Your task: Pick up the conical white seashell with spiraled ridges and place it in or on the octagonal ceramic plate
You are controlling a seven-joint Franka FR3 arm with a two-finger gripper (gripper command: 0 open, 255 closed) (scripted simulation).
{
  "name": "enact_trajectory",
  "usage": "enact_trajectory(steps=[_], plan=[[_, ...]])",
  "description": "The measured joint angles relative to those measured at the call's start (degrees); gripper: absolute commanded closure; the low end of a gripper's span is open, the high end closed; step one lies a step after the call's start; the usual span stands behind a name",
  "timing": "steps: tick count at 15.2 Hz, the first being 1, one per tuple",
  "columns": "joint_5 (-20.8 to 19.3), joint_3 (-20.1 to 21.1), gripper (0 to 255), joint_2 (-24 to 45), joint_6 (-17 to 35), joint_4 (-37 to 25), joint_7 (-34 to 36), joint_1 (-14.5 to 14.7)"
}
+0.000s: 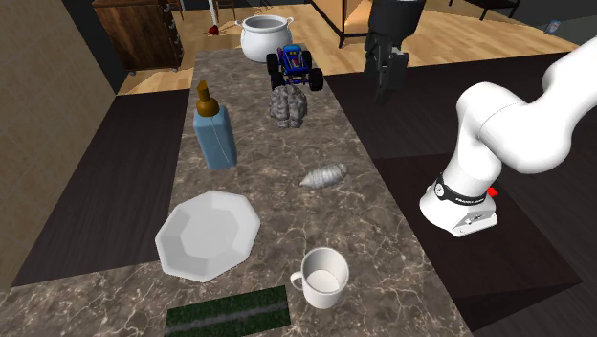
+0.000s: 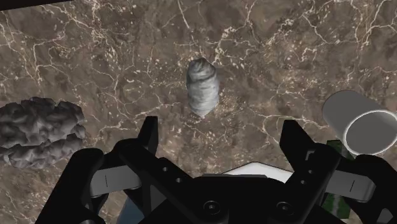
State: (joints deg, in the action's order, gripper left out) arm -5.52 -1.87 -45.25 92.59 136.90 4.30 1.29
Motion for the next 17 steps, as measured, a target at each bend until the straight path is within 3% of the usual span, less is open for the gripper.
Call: enact_trajectory(steps=[8,17], plan=[[0.85,-4.3,0,7.19,8.77,4.56,-3.71,0.12],[4.67,-10.37,0,24.84,23.5,6.67,-11.06,1.46]])
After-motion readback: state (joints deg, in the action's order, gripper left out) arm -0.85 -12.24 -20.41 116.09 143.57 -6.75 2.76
